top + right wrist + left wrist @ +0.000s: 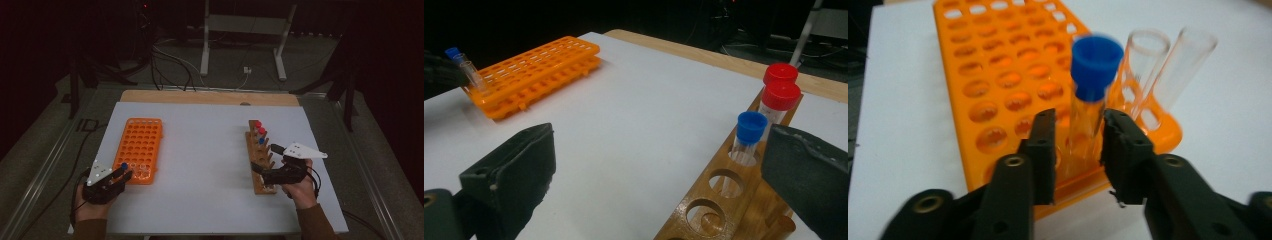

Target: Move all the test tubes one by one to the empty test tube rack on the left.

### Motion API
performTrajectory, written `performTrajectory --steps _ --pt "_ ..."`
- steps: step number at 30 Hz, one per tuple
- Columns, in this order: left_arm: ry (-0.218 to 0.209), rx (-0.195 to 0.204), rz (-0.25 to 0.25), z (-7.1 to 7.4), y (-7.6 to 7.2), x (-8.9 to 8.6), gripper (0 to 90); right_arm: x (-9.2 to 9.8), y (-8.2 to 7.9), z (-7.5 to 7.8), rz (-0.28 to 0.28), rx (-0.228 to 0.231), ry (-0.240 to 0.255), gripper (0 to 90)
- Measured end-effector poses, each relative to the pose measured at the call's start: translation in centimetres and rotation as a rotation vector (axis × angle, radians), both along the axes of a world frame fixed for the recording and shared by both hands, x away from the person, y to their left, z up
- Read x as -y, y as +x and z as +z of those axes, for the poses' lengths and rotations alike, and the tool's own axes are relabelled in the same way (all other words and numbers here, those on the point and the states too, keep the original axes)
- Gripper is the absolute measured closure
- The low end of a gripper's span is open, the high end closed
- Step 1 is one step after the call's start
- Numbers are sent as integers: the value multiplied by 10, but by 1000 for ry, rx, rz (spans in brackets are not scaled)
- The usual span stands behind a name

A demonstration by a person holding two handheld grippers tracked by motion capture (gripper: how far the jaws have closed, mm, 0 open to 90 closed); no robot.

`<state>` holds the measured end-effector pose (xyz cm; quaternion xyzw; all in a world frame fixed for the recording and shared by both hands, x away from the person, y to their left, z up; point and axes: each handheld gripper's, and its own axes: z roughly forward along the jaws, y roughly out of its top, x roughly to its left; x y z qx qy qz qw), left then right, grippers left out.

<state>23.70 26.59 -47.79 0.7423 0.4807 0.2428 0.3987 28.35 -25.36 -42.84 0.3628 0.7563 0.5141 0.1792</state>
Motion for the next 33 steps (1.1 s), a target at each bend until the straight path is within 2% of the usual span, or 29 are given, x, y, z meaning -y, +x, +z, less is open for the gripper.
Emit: performTrajectory --steps 1,5,8,13,18,23,25,27,31,33 --pt "-11 12 3 2 -1 -1 621 0 0 0 -1 -1 1 11" --pt "-104 62 -23 8 -6 -9 494 1 1 1 -2 1 0 12" --pt "-139 93 -21 14 -8 -12 396 1 2 1 -6 1 -1 11" --pt "-157 126 -11 24 -4 -4 234 1 5 0 -13 2 -14 11" --pt "-173 122 0 32 4 6 15 3 12 0 -27 -4 -34 11" --pt "-185 147 13 38 12 16 4 6 19 -2 -60 -16 -48 11" --pt "-207 155 4 40 14 19 5 7 22 -2 -64 -24 -51 12" --pt "-196 173 3 43 15 23 23 8 27 -3 -67 -29 -59 13" --pt "-198 192 -12 49 17 33 23 6 34 -6 -79 -40 -89 63" --pt "-193 195 -22 52 19 38 11 5 38 -9 -86 -51 -96 120"
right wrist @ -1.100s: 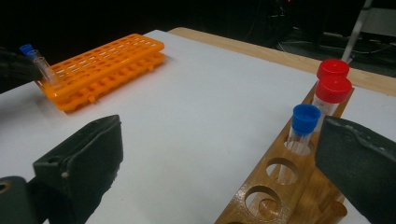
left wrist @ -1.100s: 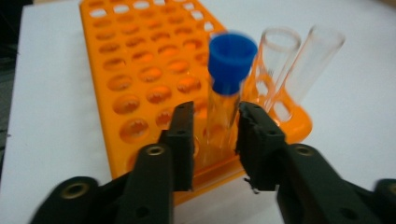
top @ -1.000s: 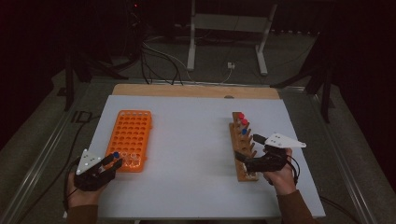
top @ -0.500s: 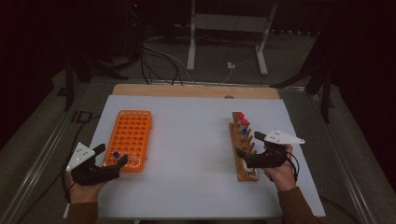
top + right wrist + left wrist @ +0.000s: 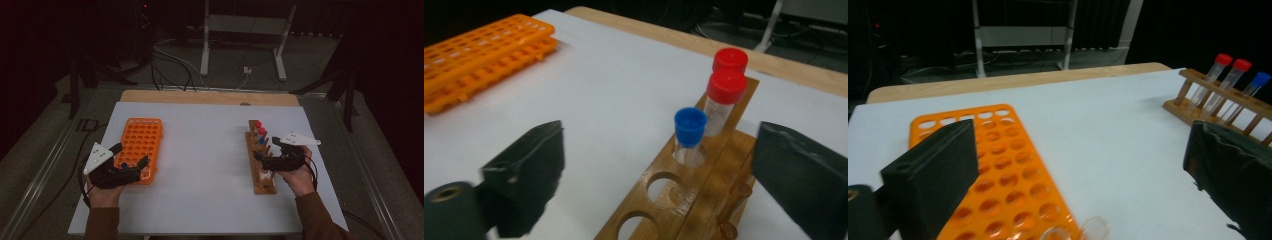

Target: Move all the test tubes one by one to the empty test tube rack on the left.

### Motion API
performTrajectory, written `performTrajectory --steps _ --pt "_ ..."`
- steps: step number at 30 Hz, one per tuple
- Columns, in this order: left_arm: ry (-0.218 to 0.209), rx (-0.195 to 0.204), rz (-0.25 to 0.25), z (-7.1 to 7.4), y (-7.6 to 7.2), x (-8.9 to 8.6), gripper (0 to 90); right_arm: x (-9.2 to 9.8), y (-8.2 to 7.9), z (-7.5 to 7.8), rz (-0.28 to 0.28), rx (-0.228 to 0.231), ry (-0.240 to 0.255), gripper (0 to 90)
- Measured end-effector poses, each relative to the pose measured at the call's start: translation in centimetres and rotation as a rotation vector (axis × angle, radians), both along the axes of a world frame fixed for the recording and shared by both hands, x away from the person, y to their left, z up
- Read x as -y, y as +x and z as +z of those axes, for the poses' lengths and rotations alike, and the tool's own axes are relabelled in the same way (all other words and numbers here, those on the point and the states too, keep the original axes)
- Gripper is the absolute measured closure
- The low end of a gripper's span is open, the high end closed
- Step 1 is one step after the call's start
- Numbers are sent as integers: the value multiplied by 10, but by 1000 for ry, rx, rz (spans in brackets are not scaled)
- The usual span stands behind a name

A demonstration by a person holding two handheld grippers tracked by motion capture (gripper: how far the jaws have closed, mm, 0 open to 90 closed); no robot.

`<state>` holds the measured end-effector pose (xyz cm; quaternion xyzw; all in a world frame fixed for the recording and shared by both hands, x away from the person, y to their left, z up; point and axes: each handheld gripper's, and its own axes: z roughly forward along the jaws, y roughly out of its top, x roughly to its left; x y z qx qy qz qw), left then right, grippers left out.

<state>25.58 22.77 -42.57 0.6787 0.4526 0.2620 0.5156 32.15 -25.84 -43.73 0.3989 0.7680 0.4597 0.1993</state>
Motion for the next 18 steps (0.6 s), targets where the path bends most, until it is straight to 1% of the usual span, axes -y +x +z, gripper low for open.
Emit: performTrajectory --steps 2,4,6,8,12,13,16,18 --pt "1 1 -7 2 2 6 11 -1 3 -3 -2 -5 -16 205" --pt "1 3 -17 4 4 12 10 -4 5 -6 -2 0 -40 346" --pt "-1 2 -23 5 6 17 11 -6 8 -7 -7 7 -64 443" --pt "-6 -1 -29 6 9 22 11 -8 11 -9 -29 8 -91 501" --pt "-8 -14 -40 5 14 32 11 -10 15 -13 -58 8 -110 636" --pt "-6 -15 -42 5 14 35 11 -10 16 -14 -58 1 -106 656" --pt "-4 -18 -52 6 17 41 11 -10 17 -15 -75 -1 -108 693" --pt "-5 -20 -57 6 19 44 11 -10 18 -14 -71 2 -107 707"
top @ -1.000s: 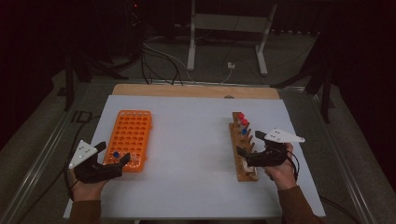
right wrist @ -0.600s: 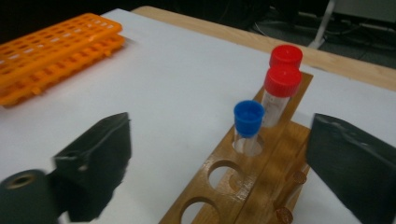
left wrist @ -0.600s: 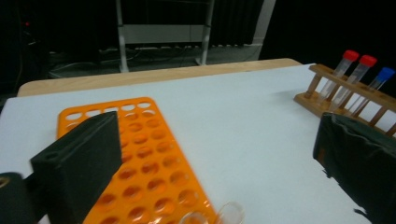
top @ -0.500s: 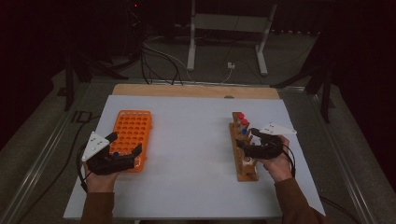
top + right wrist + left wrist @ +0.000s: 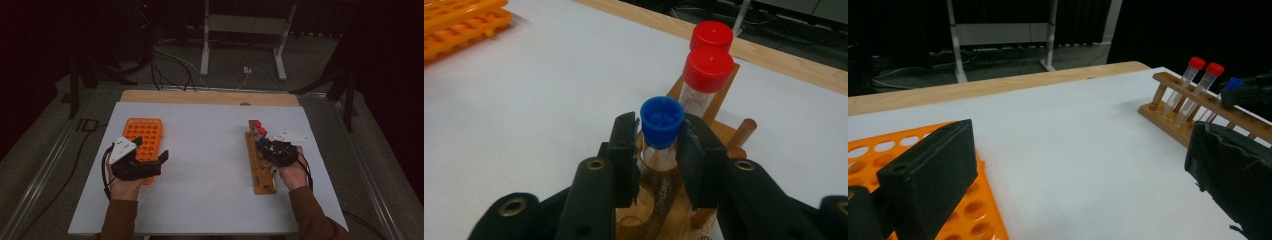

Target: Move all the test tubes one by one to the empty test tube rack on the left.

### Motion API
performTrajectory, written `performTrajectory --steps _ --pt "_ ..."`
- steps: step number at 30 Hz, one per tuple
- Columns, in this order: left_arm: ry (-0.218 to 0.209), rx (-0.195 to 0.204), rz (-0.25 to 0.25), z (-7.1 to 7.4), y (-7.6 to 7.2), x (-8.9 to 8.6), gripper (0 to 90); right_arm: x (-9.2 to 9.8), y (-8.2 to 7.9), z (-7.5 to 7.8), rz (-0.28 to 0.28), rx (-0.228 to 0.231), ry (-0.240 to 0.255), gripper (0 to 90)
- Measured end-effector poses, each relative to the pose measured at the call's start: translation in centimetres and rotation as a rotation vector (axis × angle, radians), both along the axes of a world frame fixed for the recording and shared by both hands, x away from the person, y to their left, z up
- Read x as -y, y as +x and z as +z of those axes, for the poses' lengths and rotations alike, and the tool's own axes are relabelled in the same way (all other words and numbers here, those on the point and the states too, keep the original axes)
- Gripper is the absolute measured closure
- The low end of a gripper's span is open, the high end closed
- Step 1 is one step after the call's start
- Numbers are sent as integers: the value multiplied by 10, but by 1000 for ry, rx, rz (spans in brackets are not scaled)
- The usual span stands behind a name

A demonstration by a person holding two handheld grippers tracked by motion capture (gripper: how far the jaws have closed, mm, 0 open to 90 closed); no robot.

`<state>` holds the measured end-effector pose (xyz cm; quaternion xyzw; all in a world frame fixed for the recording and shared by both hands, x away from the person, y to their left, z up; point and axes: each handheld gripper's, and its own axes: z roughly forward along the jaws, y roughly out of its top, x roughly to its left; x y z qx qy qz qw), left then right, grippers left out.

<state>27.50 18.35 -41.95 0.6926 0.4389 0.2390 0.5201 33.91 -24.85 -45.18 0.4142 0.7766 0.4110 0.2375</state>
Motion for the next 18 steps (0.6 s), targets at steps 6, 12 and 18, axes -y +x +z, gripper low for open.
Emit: performTrajectory --steps 6,12,18 --pt "7 -9 -16 2 4 9 11 -1 2 -2 -1 -9 -7 757" --pt "8 -12 -33 2 7 17 10 0 0 3 -7 5 3 761" --pt "9 -15 -47 1 9 25 10 2 -4 15 -2 30 10 761"
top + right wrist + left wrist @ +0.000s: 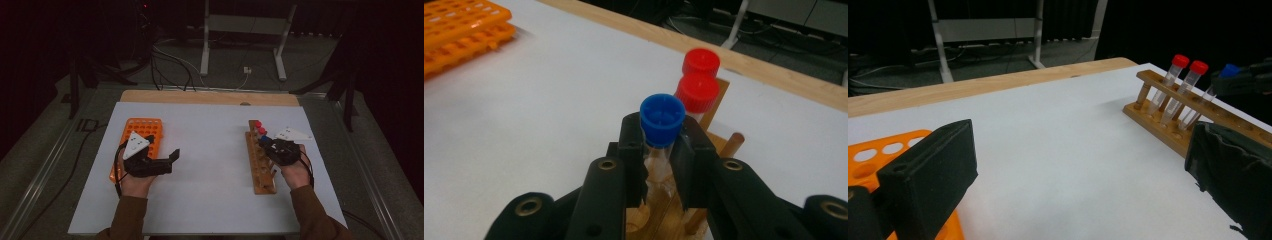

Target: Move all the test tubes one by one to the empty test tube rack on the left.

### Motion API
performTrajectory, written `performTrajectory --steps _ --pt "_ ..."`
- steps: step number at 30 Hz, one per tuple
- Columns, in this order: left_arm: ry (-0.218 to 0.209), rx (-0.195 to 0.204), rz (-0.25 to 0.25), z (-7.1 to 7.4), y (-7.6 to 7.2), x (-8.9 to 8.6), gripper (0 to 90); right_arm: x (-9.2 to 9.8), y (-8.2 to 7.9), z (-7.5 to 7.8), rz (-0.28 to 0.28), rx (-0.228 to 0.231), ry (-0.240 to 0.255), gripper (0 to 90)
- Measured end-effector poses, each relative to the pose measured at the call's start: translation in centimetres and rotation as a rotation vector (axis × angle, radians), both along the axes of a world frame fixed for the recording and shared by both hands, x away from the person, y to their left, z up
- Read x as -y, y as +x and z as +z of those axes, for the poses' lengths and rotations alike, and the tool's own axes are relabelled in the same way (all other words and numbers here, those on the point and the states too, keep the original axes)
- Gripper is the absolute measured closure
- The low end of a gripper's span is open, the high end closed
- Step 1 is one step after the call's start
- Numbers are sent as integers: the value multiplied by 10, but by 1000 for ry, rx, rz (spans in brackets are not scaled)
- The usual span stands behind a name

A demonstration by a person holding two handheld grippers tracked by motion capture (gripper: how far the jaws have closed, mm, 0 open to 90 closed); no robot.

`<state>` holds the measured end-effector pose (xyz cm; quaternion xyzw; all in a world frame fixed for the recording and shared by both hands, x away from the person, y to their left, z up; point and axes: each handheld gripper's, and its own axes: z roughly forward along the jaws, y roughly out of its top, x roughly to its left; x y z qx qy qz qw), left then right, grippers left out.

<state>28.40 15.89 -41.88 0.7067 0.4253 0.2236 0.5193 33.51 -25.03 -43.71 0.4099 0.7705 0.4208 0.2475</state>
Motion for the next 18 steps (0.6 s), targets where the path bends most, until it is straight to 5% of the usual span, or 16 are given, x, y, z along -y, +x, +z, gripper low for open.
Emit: performTrajectory --steps 18 --pt "12 5 -52 -3 6 27 11 -1 -10 46 30 87 43 761"
